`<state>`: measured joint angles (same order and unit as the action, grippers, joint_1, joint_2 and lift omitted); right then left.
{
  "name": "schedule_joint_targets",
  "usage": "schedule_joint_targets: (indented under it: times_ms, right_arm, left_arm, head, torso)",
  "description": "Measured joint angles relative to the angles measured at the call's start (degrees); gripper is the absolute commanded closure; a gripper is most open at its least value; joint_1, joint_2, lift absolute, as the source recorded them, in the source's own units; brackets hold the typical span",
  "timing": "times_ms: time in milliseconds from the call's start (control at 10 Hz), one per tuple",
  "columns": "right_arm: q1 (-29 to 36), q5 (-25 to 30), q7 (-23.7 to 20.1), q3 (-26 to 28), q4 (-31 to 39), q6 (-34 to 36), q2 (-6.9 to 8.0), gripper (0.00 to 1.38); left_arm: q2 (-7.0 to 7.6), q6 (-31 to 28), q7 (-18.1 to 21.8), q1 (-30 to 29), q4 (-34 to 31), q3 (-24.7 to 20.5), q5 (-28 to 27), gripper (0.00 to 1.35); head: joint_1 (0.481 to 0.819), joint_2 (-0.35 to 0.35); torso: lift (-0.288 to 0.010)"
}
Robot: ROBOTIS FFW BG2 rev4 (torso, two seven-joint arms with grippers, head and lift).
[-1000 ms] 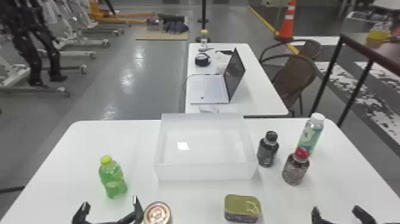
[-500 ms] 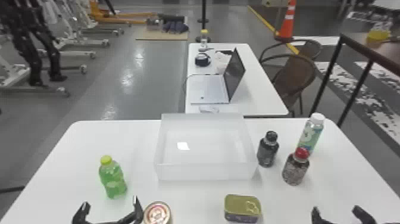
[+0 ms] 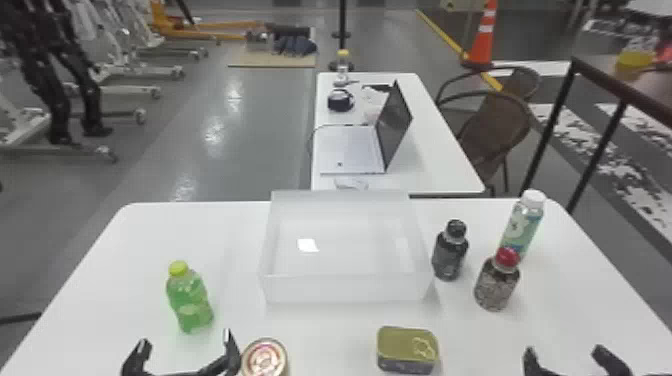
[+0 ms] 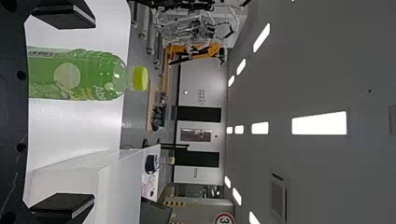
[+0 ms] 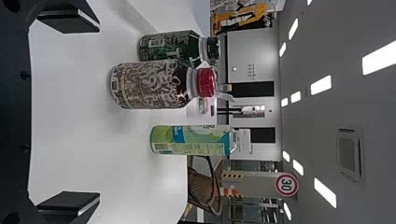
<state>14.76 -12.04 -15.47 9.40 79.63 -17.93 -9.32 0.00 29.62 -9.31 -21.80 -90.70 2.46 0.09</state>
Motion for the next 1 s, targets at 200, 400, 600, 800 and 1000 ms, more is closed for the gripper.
schedule_joint_targets:
  times_ms: [200, 400, 600, 800, 1000]
  right_arm:
    - [0.00, 0.00, 0.00, 0.00, 0.00, 0.00, 0.00, 0.00]
    - [0.00, 0.00, 0.00, 0.00, 0.00, 0.00, 0.00, 0.00]
    - [0.00, 0.00, 0.00, 0.00, 0.00, 0.00, 0.00, 0.00]
    - [0.00, 0.00, 0.00, 0.00, 0.00, 0.00, 0.00, 0.00]
    - [0.00, 0.00, 0.00, 0.00, 0.00, 0.00, 0.00, 0.00]
  left_arm:
    - [0.00, 0.00, 0.00, 0.00, 0.00, 0.00, 0.00, 0.00]
    - [0.00, 0.00, 0.00, 0.00, 0.00, 0.00, 0.00, 0.00]
    - [0.00, 0.00, 0.00, 0.00, 0.00, 0.00, 0.00, 0.00]
    - [0.00, 0.00, 0.00, 0.00, 0.00, 0.00, 0.00, 0.00]
    - [0.00, 0.00, 0.00, 0.00, 0.00, 0.00, 0.00, 0.00]
  head:
    - [0.549, 0.000]
    - [0.549, 0.000]
    - [0.549, 0.000]
    - [0.549, 0.000]
    - [0.549, 0.000]
  torso:
    - [-0.100]
    - [-0.100]
    - [-0.100]
    - [-0.100]
    - [-0.100]
